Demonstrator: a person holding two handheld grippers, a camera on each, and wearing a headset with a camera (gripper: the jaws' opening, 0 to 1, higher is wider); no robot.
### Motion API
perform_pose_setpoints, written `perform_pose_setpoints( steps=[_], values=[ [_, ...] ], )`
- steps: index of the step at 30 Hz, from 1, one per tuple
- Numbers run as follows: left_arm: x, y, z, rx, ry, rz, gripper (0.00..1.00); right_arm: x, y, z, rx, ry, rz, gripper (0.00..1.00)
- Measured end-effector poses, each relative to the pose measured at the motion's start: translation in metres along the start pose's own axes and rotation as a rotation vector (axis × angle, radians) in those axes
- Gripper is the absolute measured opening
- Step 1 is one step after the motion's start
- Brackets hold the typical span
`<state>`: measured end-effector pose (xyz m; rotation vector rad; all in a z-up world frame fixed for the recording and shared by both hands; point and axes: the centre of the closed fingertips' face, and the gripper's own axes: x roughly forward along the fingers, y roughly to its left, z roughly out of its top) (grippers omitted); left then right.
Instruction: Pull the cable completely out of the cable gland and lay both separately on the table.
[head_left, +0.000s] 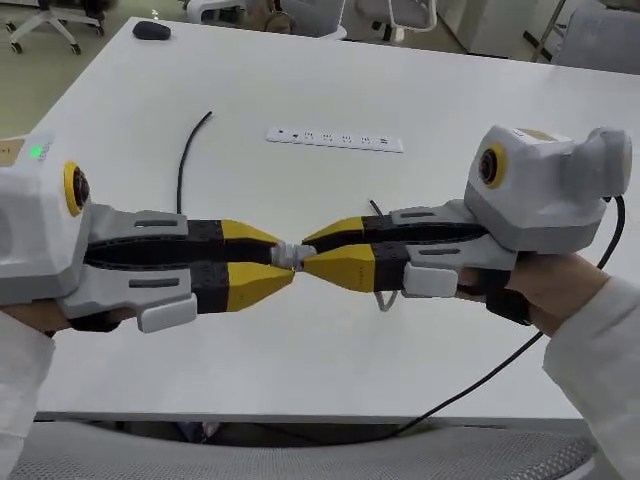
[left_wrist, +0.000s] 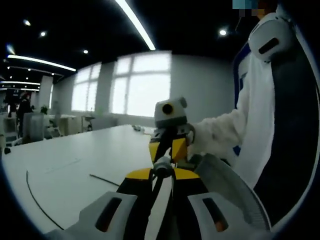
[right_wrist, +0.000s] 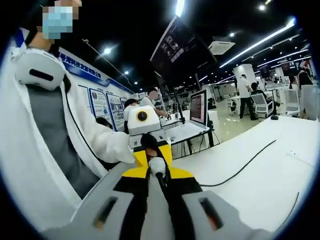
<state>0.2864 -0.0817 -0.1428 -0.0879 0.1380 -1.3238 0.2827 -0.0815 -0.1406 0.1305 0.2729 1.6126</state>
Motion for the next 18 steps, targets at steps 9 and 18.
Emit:
perform_pose_setpoints(
  steps=[9,18],
  values=[
    [0.0021,-0.001,0.0022,-0.062,-0.031,0.0,0.16,0.0018,0.0027,0.0016,0.053,0.021,0.01,0.12],
    [0.0028,-0.0008,0.0094,-0.282,-0.075,-0.066,0.14,0.0013,0.0086,0.0104,-0.045,0.019,0.023,0.1]
  ],
)
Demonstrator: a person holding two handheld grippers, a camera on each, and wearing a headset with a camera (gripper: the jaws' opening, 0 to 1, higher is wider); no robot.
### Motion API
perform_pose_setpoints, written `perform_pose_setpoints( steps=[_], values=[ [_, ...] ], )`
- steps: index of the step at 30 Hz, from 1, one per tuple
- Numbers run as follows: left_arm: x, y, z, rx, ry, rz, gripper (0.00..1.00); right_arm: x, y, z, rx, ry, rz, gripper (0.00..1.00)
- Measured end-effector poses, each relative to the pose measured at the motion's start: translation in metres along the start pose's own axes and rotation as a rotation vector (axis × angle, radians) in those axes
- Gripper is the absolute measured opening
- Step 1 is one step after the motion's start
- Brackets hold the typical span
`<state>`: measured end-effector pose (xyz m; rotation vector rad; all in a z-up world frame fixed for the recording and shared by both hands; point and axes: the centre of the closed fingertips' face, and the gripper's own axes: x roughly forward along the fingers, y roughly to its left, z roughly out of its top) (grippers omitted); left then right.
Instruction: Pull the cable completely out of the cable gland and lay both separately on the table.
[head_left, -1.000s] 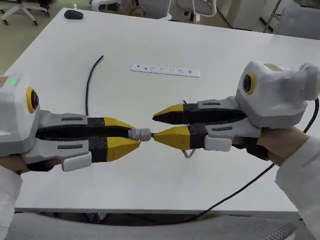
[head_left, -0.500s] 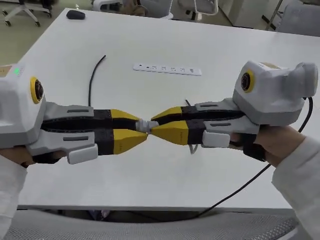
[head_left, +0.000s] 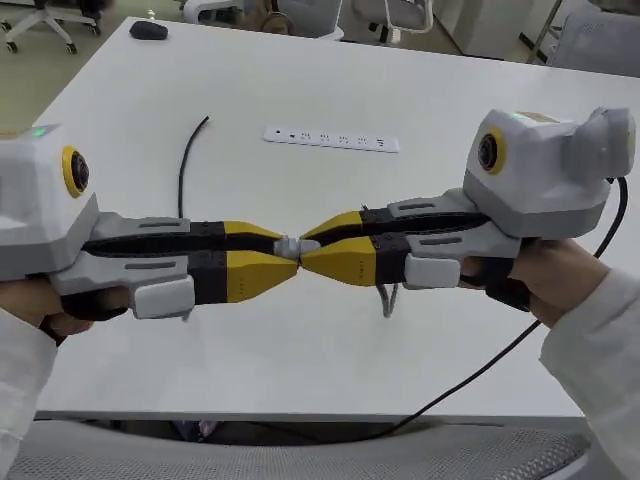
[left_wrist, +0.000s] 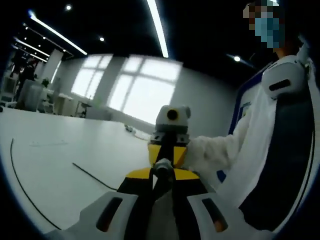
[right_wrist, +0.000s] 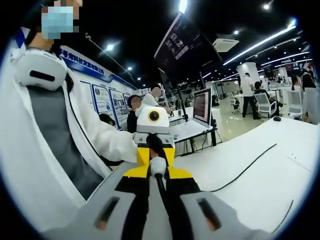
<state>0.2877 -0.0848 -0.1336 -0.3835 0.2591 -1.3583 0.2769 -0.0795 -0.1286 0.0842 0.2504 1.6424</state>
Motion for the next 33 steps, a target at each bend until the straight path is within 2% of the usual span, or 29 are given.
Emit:
perform_pose_setpoints(
  steps=[4,5,8,10,12,14,16,18,19,20,21,22,24,25,30,32,33],
  values=[
    [0.002,0.002,-0.002,-0.013,0.025,-0.001,0.14,-0.001,0.001,-0.002,0.014,0.032,0.001,0.09],
    [0.002,0.003,0.0,-0.015,0.02,0.003,0.14,-0.001,-0.001,-0.001,-0.011,0.032,-0.016,0.09],
    [0.002,0.003,0.007,-0.068,-0.024,-0.002,0.14,-0.003,0.0,0.005,-0.011,0.011,-0.025,0.08],
    [0.003,0.004,0.007,-0.072,-0.018,0.002,0.14,-0.004,0.0,0.005,-0.03,0.024,-0.031,0.08],
    [0.004,0.004,0.007,-0.106,-0.013,0.0,0.13,-0.005,-0.001,0.006,-0.051,0.034,-0.035,0.08],
    [0.006,0.003,0.008,-0.178,-0.024,-0.012,0.13,-0.007,-0.002,0.009,-0.086,0.039,-0.038,0.08],
    [0.007,0.003,0.01,-0.203,-0.047,-0.022,0.13,-0.007,-0.003,0.011,-0.105,0.05,-0.04,0.08],
    [0.007,0.004,0.013,-0.278,-0.085,-0.038,0.13,-0.008,-0.004,0.014,-0.166,0.061,-0.052,0.08],
    [0.008,0.004,0.015,-0.295,-0.1,-0.042,0.13,-0.008,-0.004,0.015,-0.18,0.063,-0.053,0.08],
    [0.007,0.004,0.014,-0.294,-0.101,-0.049,0.13,-0.007,-0.004,0.016,-0.167,0.065,-0.048,0.08],
    [0.007,0.005,0.014,-0.277,-0.103,-0.041,0.13,-0.008,-0.006,0.017,-0.205,0.07,-0.057,0.08],
    [0.007,0.006,0.015,-0.303,-0.108,-0.042,0.13,-0.007,-0.005,0.016,-0.257,0.086,-0.054,0.08],
    [0.006,0.005,0.015,-0.313,-0.107,-0.051,0.14,-0.006,-0.003,0.017,-0.309,0.09,-0.052,0.09],
    [0.006,0.003,0.015,-0.339,-0.108,-0.064,0.14,-0.005,-0.001,0.017,-0.311,0.082,-0.046,0.09],
    [0.004,0.003,0.015,-0.327,-0.11,-0.057,0.14,-0.004,-0.001,0.016,-0.35,0.085,-0.051,0.09],
    [0.003,0.004,0.017,-0.286,-0.12,-0.042,0.14,-0.003,-0.003,0.016,-0.366,0.078,-0.062,0.1],
    [0.003,0.004,0.018,-0.242,-0.123,-0.037,0.14,-0.003,-0.004,0.017,-0.323,0.061,-0.066,0.11]
  ],
)
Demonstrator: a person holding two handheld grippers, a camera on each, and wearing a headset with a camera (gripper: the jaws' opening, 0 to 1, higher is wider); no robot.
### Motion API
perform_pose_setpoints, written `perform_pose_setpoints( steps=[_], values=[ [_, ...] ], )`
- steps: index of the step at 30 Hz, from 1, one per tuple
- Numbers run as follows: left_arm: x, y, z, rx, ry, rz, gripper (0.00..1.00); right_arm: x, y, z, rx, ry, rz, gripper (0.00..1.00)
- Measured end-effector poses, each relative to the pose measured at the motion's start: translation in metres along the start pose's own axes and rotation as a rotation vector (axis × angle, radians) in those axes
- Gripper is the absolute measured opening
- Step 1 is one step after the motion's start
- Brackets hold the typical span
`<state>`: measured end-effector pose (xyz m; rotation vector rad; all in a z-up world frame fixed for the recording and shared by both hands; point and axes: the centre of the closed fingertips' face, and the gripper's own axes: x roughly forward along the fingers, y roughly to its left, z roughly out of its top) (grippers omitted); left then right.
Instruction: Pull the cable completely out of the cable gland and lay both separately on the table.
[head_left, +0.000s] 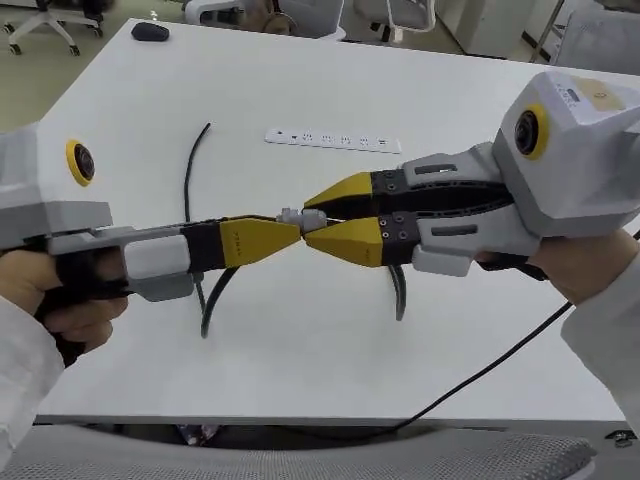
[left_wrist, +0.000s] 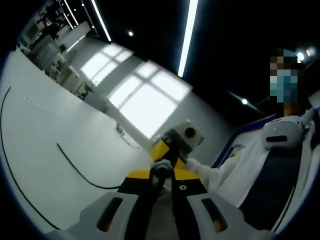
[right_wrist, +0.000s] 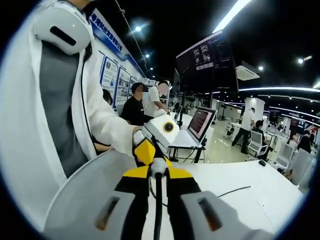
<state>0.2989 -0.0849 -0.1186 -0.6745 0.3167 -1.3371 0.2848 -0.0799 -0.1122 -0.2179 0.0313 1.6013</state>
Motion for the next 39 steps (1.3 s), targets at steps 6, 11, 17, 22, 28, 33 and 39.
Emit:
perform_pose_setpoints(
  steps=[6,11,17,22,28,33,39],
  values=[
    [-0.002,-0.007,0.014,0.437,0.017,0.054,0.15,-0.013,-0.02,0.011,0.36,-0.178,-0.012,0.23],
    [-0.001,-0.013,0.008,0.627,0.107,0.055,0.15,-0.018,-0.014,0.014,0.415,-0.221,0.03,0.25],
    [0.001,-0.016,0.014,0.619,0.053,0.041,0.16,-0.01,-0.006,0.005,0.404,-0.19,0.05,0.18],
    [0.003,-0.019,0.012,0.598,0.048,0.035,0.16,-0.01,-0.004,0.012,0.424,-0.229,0.065,0.12],
    [0.004,-0.02,0.011,0.59,0.048,0.039,0.16,-0.008,-0.002,0.011,0.426,-0.214,0.062,0.11],
    [0.003,-0.016,0.012,0.473,0.051,0.039,0.15,-0.007,-0.002,0.01,0.328,-0.193,0.048,0.1],
    [0.002,-0.011,0.009,0.296,0.049,0.029,0.15,-0.005,-0.002,0.008,0.249,-0.175,0.034,0.1]
  ],
)
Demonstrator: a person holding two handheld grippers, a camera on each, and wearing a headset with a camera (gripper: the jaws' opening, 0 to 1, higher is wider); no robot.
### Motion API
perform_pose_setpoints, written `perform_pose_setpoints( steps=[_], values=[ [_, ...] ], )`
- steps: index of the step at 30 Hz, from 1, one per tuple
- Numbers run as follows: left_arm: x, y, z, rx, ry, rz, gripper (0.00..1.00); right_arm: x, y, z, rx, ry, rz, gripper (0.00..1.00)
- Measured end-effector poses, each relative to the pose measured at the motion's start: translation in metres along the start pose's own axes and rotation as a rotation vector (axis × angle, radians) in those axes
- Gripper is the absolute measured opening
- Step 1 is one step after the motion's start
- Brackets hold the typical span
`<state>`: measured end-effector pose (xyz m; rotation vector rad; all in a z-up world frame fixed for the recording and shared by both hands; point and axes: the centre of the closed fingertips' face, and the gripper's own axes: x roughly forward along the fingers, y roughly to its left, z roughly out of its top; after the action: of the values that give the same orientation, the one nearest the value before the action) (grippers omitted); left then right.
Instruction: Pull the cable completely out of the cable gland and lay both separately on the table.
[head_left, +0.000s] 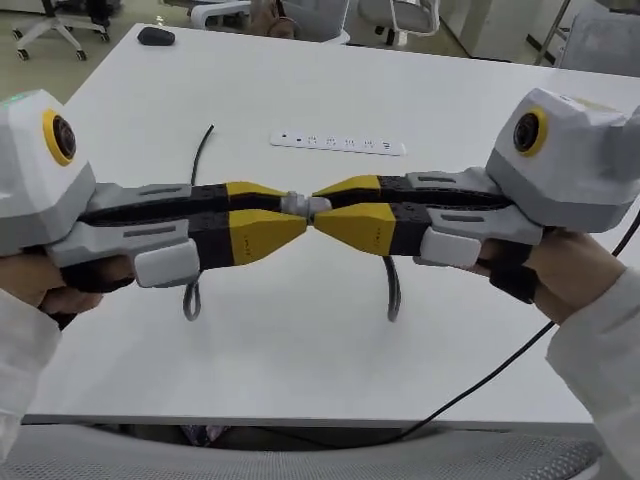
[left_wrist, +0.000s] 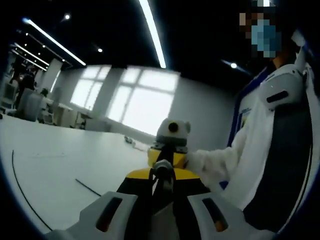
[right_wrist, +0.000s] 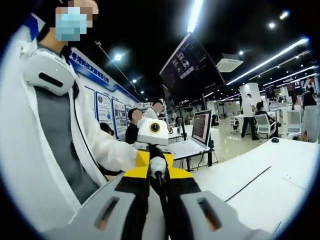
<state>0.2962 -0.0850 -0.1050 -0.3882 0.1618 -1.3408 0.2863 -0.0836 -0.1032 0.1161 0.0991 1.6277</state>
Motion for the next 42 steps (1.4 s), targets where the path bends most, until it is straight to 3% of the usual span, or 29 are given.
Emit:
perform_pose_setpoints(
  steps=[1,2,4,11,14,16,19,23,27,33,36,39,42],
  values=[
    [0.0,0.0,-0.001,-0.011,0.002,-0.001,0.15,0.0,0.0,-0.001,-0.009,0.003,0.001,0.1],
    [0.0,0.002,-0.002,-0.062,0.006,-0.006,0.15,0.0,-0.001,-0.003,-0.071,0.012,-0.002,0.1],
    [-0.001,0.004,-0.008,-0.117,0.028,-0.01,0.15,0.001,0.001,-0.007,-0.115,0.038,-0.001,0.1],
    [-0.003,0.005,-0.011,-0.141,0.026,-0.022,0.15,0.002,0.004,-0.01,-0.23,0.063,0.005,0.11],
    [-0.002,0.004,-0.012,-0.099,0.028,-0.024,0.15,0.002,0.004,-0.01,-0.25,0.065,0.008,0.11],
    [-0.002,0.003,-0.01,-0.06,0.013,-0.02,0.15,0.002,0.004,-0.008,-0.178,0.045,0.003,0.12],
    [-0.003,0.002,-0.005,-0.032,-0.012,-0.022,0.15,-0.001,0.001,-0.006,-0.165,0.034,0.004,0.13],
    [-0.007,0.003,-0.003,0.0,-0.016,-0.008,0.15,-0.009,-0.011,-0.011,-0.093,0.056,-0.041,0.24],
    [-0.009,0.004,-0.006,0.038,0.006,0.005,0.16,-0.011,-0.008,-0.009,-0.131,0.043,-0.035,0.12],
    [-0.003,0.004,-0.006,0.066,0.002,0.013,0.16,-0.006,-0.009,-0.019,-0.119,0.077,-0.024,0.07],
    [-0.003,0.008,-0.007,0.111,0.011,0.034,0.16,-0.006,-0.008,-0.022,-0.127,0.086,-0.025,0.03],
    [-0.001,0.008,-0.009,0.259,0.033,0.046,0.17,-0.007,-0.007,-0.026,-0.108,0.088,-0.023,0.03],
    [0.003,0.006,-0.012,0.244,0.034,0.036,0.22,-0.008,-0.005,-0.025,-0.111,0.068,-0.022,0.03]
  ],
)
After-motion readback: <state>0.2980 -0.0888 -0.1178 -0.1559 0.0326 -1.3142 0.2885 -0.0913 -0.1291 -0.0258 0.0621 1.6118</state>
